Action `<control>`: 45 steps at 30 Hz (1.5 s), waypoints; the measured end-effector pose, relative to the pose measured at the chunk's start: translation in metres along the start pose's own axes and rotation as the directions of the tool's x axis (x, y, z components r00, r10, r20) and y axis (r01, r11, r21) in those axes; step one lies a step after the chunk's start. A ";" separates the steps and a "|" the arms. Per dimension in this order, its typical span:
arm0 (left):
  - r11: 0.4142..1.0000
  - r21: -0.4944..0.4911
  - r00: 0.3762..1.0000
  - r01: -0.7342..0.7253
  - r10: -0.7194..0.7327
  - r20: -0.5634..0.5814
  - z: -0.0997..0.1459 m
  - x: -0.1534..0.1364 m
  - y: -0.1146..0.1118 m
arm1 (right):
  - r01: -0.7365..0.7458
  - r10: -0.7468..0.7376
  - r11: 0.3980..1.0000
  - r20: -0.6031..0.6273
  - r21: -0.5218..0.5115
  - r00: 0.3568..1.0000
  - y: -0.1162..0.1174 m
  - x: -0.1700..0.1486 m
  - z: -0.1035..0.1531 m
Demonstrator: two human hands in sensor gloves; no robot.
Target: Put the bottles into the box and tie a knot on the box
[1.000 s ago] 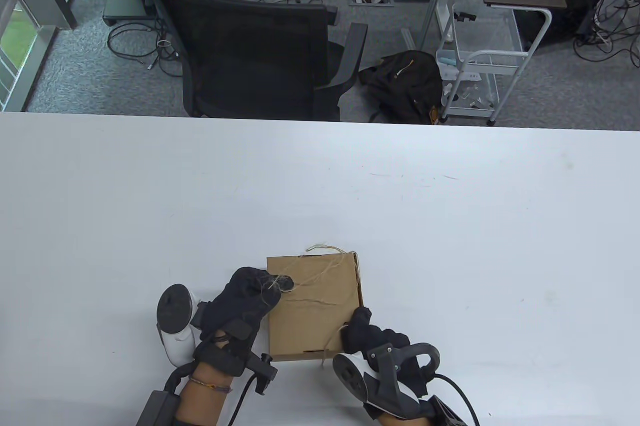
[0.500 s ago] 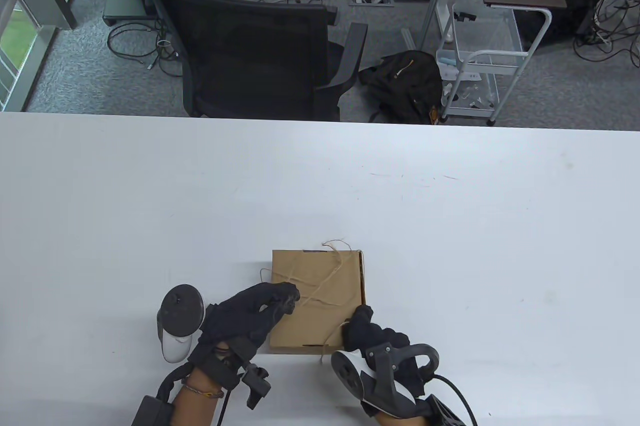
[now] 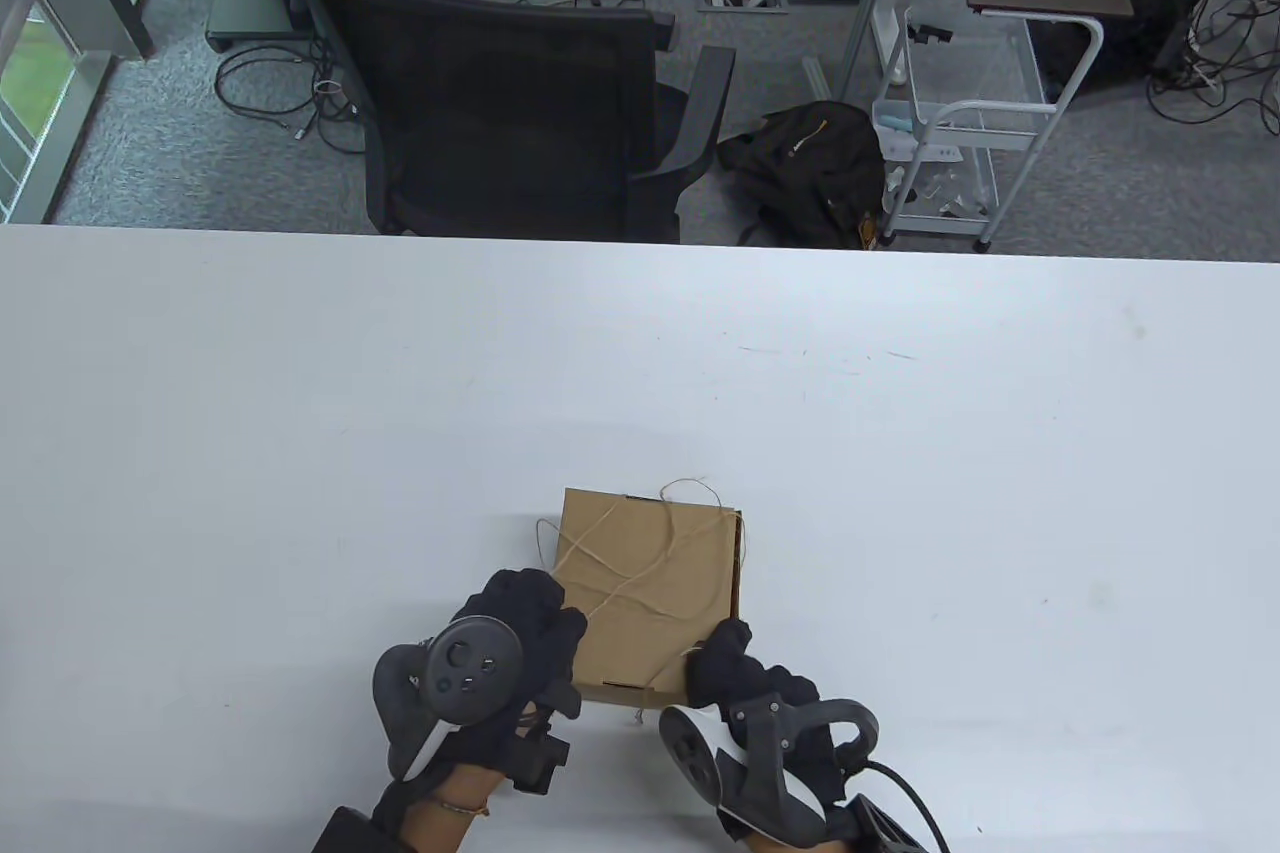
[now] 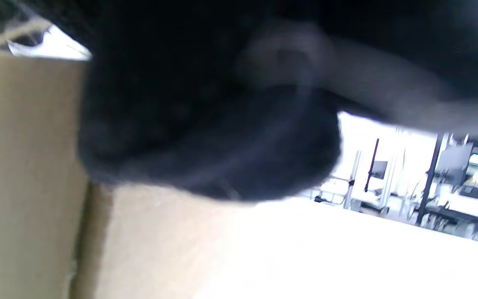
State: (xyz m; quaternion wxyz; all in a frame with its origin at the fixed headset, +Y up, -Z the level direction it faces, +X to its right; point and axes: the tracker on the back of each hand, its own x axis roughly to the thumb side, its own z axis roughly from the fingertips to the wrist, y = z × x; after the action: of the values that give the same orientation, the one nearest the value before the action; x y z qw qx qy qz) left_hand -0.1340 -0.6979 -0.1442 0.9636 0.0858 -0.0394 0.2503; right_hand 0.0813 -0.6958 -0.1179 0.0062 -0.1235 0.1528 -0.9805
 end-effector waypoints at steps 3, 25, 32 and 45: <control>0.997 0.020 0.995 0.077 -0.078 0.058 0.001 0.005 -0.008 | 0.160 -0.160 0.987 -0.009 -0.023 0.987 -0.004 -0.021 -0.001; 0.991 -0.021 0.928 -0.133 0.132 0.348 -0.020 -0.006 -0.011 | 0.526 -0.523 0.849 0.193 0.040 0.830 0.044 -0.073 -0.038; 0.676 -0.184 0.625 -0.714 0.733 0.270 -0.020 -0.023 0.001 | 0.255 -0.232 0.965 0.243 -0.068 0.942 0.028 -0.048 -0.029; 0.931 -0.093 0.907 -0.352 0.364 0.211 -0.018 -0.035 0.016 | 0.313 -0.268 0.932 0.233 -0.184 0.935 -0.002 -0.045 -0.016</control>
State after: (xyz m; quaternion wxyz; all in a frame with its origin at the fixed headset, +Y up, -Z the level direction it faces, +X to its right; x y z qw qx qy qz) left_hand -0.1724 -0.6974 -0.1635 0.8925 0.0792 -0.1698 0.4102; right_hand 0.1210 -0.6871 -0.1431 -0.1373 -0.2447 0.2381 -0.9298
